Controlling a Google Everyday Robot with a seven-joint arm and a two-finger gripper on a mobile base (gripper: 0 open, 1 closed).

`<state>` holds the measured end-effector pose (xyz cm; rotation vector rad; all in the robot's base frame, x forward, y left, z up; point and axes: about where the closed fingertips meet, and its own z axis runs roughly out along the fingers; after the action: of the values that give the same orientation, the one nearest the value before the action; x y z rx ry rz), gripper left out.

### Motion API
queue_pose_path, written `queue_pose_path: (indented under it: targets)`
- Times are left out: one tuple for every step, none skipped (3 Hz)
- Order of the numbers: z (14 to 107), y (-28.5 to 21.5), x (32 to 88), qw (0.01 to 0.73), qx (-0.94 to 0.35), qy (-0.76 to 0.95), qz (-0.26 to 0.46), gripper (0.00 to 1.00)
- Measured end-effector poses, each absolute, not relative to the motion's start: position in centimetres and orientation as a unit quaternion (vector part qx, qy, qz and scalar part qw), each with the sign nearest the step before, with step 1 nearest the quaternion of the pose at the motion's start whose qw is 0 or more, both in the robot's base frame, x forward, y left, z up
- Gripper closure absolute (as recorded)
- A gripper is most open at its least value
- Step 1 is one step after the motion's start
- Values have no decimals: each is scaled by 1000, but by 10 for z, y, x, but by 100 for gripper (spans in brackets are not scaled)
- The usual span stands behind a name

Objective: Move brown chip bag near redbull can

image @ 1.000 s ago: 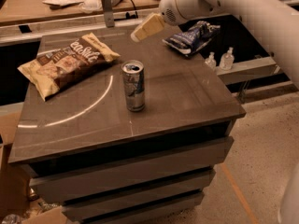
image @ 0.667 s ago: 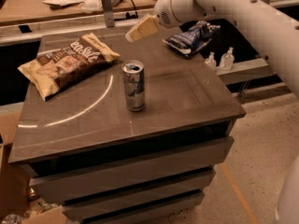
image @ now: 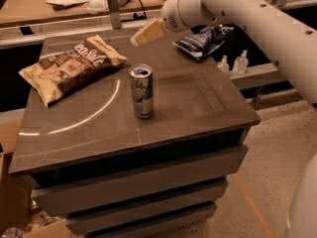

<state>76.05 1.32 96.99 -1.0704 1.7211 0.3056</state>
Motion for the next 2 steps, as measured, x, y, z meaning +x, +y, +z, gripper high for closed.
queue_pose_path:
  targets:
    - [952,30,754,495,-460,723,140,0]
    - [927,54,740,463,-473,732,161,0]
